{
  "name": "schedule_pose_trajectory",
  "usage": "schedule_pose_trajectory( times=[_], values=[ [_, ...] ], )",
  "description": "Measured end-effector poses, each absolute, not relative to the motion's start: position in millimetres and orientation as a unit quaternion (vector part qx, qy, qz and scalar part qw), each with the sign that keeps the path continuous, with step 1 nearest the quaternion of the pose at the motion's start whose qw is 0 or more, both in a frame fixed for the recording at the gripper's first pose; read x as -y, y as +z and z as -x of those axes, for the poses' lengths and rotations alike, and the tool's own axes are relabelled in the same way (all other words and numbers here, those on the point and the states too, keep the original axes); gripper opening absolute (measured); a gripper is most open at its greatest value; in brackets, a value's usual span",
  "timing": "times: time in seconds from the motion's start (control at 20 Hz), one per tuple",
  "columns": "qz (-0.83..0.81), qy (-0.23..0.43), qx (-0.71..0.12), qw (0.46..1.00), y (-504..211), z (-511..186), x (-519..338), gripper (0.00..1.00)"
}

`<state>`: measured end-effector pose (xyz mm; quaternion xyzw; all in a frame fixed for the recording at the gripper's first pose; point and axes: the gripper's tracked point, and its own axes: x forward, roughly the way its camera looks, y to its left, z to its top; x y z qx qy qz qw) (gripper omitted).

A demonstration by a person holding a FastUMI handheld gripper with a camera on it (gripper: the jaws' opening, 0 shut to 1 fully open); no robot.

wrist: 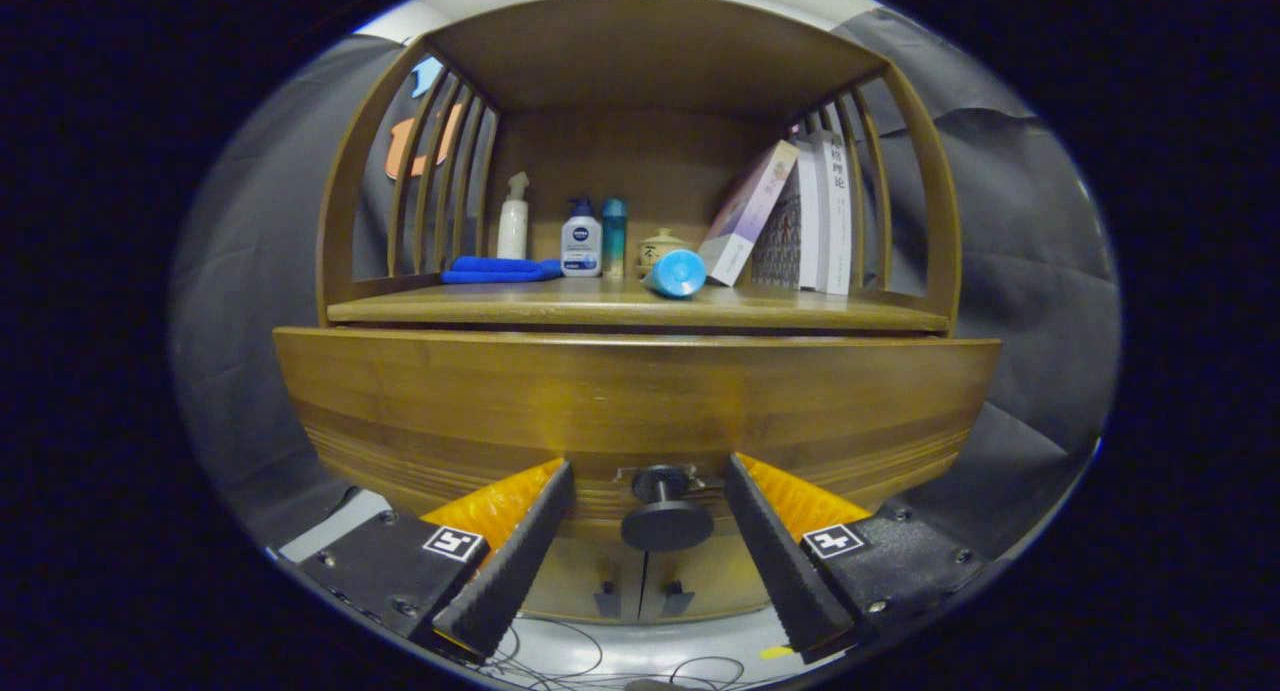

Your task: Pull open the drawer, take out the items inside it, and place them on the countertop above the cabinet.

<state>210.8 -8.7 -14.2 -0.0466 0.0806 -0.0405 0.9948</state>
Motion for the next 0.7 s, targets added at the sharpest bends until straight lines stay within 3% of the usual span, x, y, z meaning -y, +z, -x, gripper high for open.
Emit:
schedule_pose_trajectory(
  times=[0.5, 0.7],
  values=[
    [0.063, -0.032, -0.079, 0.994, -19, -247, 6, 0.99],
    [0.056, -0.016, -0.086, 0.995, -32, -206, 3, 1.0]
  ],
)
